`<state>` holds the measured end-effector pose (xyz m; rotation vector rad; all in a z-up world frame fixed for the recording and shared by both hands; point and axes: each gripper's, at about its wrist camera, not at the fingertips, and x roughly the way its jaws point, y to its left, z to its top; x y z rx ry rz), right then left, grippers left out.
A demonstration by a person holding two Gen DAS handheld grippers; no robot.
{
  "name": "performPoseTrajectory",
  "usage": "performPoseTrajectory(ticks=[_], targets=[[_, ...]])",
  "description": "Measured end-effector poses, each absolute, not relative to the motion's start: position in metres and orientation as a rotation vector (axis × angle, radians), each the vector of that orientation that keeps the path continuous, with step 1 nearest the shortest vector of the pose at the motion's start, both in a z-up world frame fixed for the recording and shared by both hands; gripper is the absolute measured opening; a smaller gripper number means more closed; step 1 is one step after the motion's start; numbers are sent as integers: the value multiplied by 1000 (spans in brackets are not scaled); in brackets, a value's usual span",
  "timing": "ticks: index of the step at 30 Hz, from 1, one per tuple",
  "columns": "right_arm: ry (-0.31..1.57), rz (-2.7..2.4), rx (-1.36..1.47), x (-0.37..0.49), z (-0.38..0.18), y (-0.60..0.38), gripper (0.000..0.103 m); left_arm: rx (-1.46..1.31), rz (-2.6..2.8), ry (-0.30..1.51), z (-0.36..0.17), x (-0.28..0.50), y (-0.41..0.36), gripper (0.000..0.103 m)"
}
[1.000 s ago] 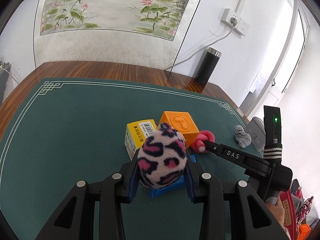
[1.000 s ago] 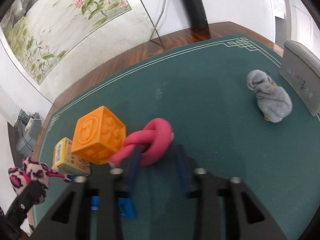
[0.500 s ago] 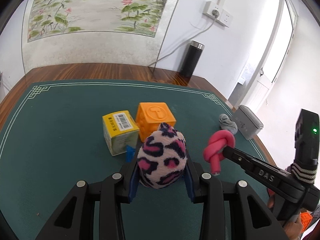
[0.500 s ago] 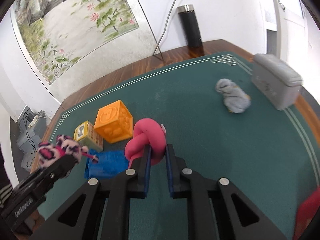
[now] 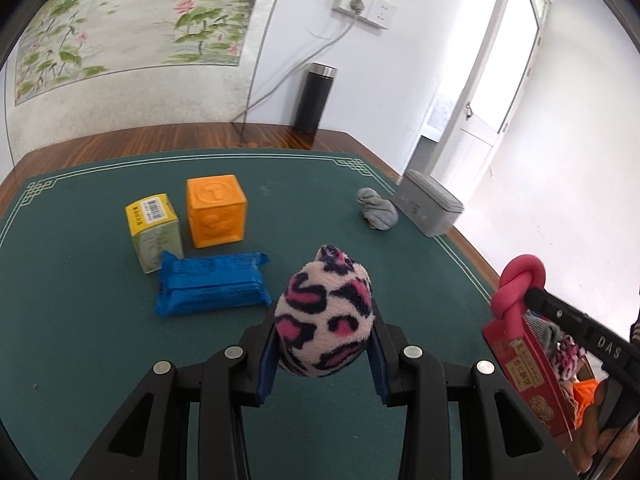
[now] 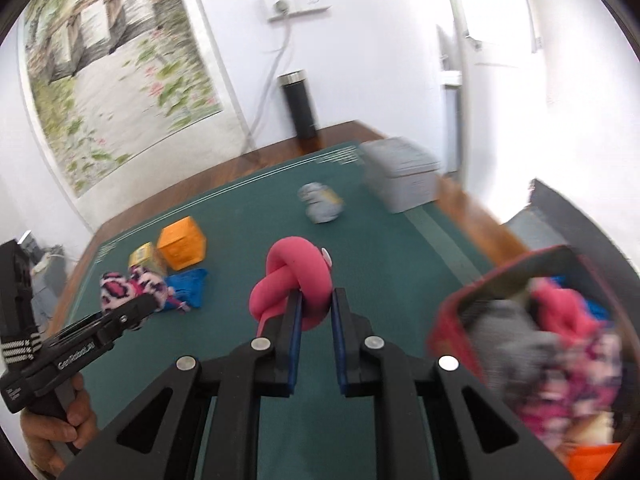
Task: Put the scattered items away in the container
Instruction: 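Carry the leopard plush ball and pink foam ring into the red tin with both tools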
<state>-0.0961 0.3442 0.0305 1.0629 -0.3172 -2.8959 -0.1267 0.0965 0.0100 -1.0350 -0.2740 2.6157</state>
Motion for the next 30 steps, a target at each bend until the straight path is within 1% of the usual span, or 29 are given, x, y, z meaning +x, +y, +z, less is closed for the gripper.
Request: performPoseTrajectory(ticks=[8, 12, 19, 30], targets=[[-316, -2956, 1227, -81, 38, 408, 16, -1038, 2568, -242, 13, -93, 130, 40], [-280, -2980, 1229, -71, 43, 428, 16, -1050, 2546, -219, 11, -75, 150, 40], [-303, -3008, 1211, -61, 47, 464, 16, -1066, 2486, -185, 10, -50, 193, 40], [-225, -2933, 1317, -77, 27, 494, 16, -1054, 2401, -113, 17, -21, 260, 40]])
